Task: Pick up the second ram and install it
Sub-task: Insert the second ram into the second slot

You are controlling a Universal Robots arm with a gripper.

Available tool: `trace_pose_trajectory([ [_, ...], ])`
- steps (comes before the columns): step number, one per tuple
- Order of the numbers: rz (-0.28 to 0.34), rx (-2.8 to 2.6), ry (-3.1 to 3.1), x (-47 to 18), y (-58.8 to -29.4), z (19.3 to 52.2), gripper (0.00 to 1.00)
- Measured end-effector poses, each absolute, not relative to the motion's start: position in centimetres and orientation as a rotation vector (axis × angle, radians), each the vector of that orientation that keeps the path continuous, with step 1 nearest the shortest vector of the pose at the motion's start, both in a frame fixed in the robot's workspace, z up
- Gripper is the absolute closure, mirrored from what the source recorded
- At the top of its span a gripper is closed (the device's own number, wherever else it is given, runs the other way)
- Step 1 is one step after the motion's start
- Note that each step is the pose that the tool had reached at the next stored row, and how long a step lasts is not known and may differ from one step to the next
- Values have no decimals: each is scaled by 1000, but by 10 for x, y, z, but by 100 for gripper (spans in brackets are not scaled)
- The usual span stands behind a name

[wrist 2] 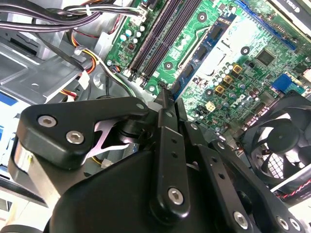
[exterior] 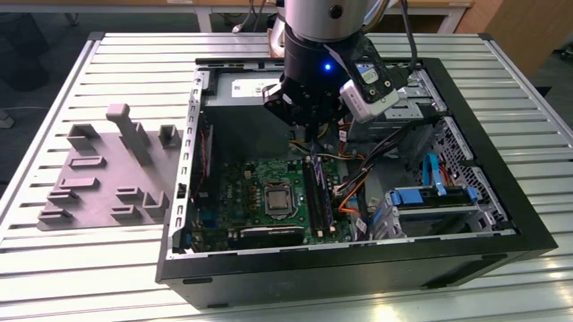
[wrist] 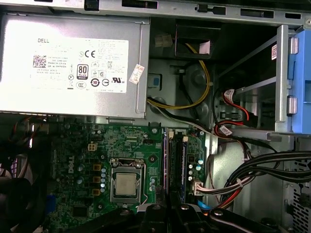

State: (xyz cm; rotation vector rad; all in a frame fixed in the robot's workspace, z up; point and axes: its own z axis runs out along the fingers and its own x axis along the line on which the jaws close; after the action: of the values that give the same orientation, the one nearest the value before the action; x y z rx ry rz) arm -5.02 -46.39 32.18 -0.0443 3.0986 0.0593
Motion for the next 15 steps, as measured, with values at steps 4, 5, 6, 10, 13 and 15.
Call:
trace_pose_trajectory([
  [4, 59, -44, 3099, -50, -464, 322, 86],
  [5, 60, -44, 3099, -50, -464, 321, 86],
  [6, 60, -44, 3099, -50, -464, 320, 86],
  [10, 59, -44, 3101, -50, -464, 314, 86],
  [13, 60, -44, 3101, -50, -464, 313, 86],
  [15, 60, -44, 3101, -50, -464, 311, 86],
])
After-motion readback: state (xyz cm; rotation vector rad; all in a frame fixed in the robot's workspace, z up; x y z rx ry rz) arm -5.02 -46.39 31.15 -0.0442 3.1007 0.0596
